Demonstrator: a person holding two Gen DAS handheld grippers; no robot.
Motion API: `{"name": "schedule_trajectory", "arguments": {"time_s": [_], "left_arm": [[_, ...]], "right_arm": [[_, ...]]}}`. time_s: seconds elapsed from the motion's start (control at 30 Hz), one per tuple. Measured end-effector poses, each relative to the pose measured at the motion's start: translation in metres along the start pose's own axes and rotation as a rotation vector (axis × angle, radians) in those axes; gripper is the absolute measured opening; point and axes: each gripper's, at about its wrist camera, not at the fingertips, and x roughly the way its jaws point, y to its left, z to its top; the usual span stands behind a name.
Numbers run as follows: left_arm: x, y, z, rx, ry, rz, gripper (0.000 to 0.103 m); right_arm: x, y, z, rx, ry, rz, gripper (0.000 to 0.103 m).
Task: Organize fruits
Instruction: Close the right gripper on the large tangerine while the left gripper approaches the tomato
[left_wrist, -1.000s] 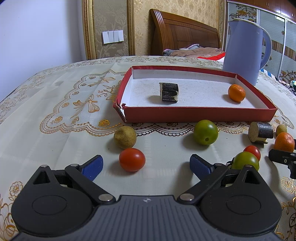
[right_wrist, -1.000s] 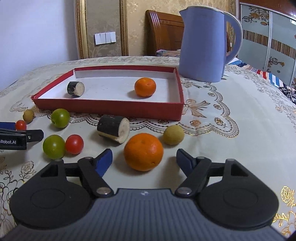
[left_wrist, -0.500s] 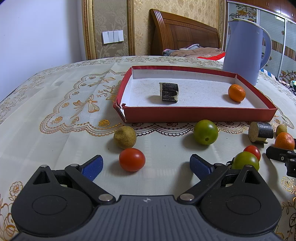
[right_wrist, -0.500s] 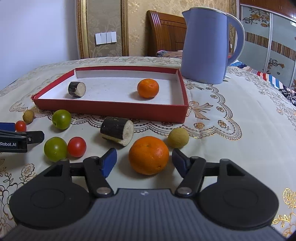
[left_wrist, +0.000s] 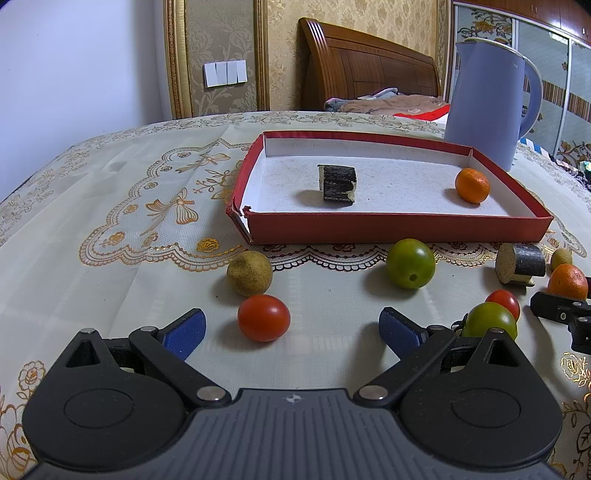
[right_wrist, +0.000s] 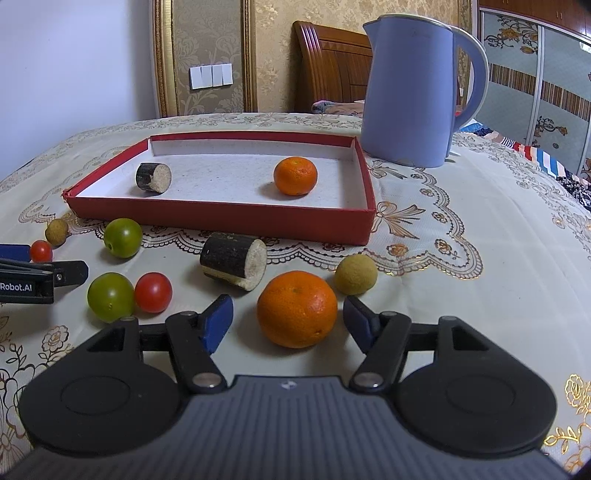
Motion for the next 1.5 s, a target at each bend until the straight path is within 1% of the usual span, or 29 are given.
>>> {"name": "schedule_trajectory", "arguments": {"time_s": [0.1, 0.2, 0.43, 0.53, 0.73, 0.77, 0.83, 0.87, 0.93, 1.0, 1.07, 1.13, 1.2, 1.23, 1.37, 1.4, 1.43, 1.47, 1.5], "left_arm": [[-0.001, 0.002, 0.0, -0.012, -0.006, -0.012, 0.102], [-0.002, 0.005, 0.0, -0.03, -0.012, -0.027, 0.102], [-0.002, 0.006, 0.0, -0.03, -0.012, -0.028, 0.102], [-0.004, 0.005, -0.001, -0.028, -0.014, -0.027, 0.101], [-0.008, 0.014, -0.003, -0.074, -0.029, -0.035, 0.097], [-0.009, 0.014, -0.003, -0.076, -0.033, -0.029, 0.091], [-0.009, 0.014, -0.004, -0.082, -0.038, -0.015, 0.087], [-0.01, 0.014, -0.004, -0.082, -0.039, -0.013, 0.083], [-0.01, 0.013, -0.004, -0.075, -0.041, -0.001, 0.08], [-0.01, 0.01, -0.004, -0.06, -0.039, -0.002, 0.08], [-0.01, 0.008, -0.004, -0.045, -0.038, 0.005, 0.074], [-0.01, 0.005, -0.004, -0.031, -0.037, 0.02, 0.071], [-0.01, 0.004, -0.004, -0.022, -0.039, 0.021, 0.062], [-0.01, 0.004, -0.004, -0.022, -0.041, 0.024, 0.06], [-0.01, 0.006, -0.004, -0.031, -0.043, 0.021, 0.057], [-0.01, 0.006, -0.004, -0.029, -0.044, 0.019, 0.054], [-0.011, 0.006, -0.004, -0.026, -0.046, 0.016, 0.047], [-0.012, 0.006, -0.005, -0.023, -0.049, 0.011, 0.042], [-0.013, 0.006, -0.005, -0.021, -0.051, 0.011, 0.042]], "right_arm": [[0.0, -0.003, 0.0, 0.018, -0.004, -0.001, 0.062], [0.0, -0.005, 0.0, 0.024, -0.006, 0.004, 0.062], [0.0, -0.006, 0.0, 0.033, -0.008, 0.01, 0.062], [0.0, -0.007, 0.0, 0.038, -0.011, 0.011, 0.061], [-0.001, -0.008, 0.0, 0.047, -0.013, 0.014, 0.06], [-0.001, -0.008, 0.0, 0.047, -0.013, 0.013, 0.06], [-0.001, -0.007, 0.0, 0.041, -0.011, 0.01, 0.06], [-0.001, -0.007, 0.0, 0.04, -0.011, 0.009, 0.06], [-0.001, -0.007, 0.0, 0.041, -0.011, 0.01, 0.06], [-0.001, -0.007, 0.0, 0.04, -0.012, 0.009, 0.06], [-0.001, -0.007, 0.0, 0.039, -0.011, 0.009, 0.061], [-0.002, -0.007, 0.0, 0.04, -0.012, 0.011, 0.061], [-0.002, -0.007, 0.0, 0.042, -0.013, 0.012, 0.061], [-0.002, -0.008, 0.0, 0.044, -0.013, 0.013, 0.061], [-0.002, -0.008, 0.0, 0.042, -0.013, 0.011, 0.061], [-0.002, -0.008, 0.0, 0.042, -0.013, 0.011, 0.061], [-0.002, -0.007, -0.001, 0.043, -0.013, 0.012, 0.061], [-0.002, -0.007, -0.001, 0.043, -0.013, 0.011, 0.061], [-0.002, -0.007, -0.001, 0.043, -0.013, 0.011, 0.061]]}}
